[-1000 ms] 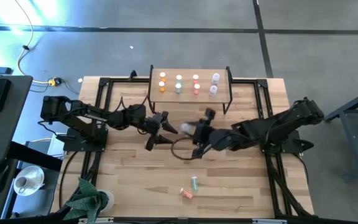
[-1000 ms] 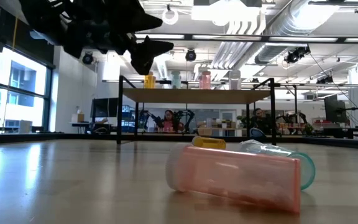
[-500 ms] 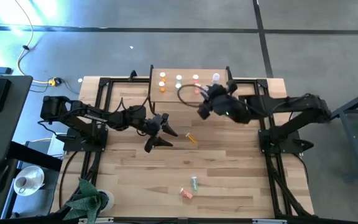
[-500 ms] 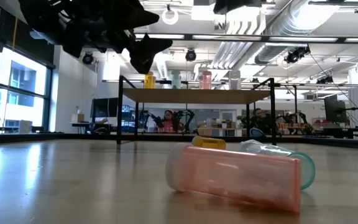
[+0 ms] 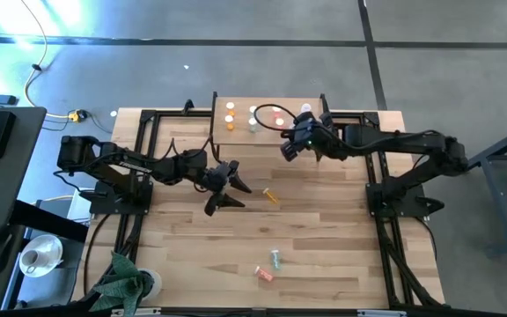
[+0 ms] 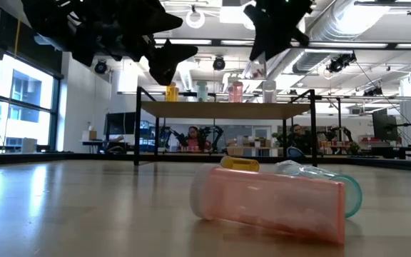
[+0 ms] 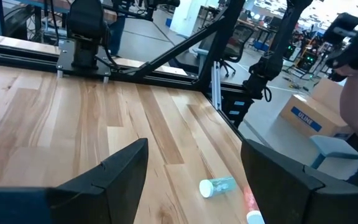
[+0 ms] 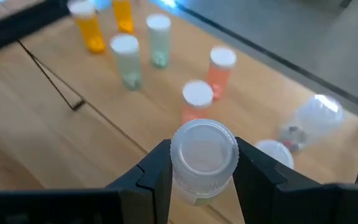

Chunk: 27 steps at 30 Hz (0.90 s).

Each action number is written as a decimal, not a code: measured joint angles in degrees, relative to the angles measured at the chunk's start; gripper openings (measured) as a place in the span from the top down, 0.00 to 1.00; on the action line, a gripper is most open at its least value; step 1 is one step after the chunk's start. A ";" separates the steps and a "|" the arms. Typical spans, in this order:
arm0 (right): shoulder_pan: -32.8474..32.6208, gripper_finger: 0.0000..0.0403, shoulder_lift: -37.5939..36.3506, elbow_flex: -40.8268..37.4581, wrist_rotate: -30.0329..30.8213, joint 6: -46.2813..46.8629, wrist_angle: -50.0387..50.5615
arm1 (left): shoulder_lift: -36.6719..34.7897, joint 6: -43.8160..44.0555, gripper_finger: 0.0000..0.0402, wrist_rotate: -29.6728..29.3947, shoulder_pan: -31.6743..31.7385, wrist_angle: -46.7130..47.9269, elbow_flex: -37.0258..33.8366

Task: Pick and place medicine bottles onto shelf by color
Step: Put the transparent pill bottle on the shelf aligned with the transparent pill bottles

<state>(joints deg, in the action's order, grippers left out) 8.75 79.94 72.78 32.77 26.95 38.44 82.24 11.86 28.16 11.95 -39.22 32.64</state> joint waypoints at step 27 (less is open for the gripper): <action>5.52 0.70 0.00 -3.51 -0.06 0.61 -2.14 | 0.04 0.00 0.39 -0.02 0.02 0.44 -0.04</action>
<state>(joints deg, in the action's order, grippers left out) 14.26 79.94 69.28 32.71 27.57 36.30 82.28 11.86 28.14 11.97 -38.79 32.60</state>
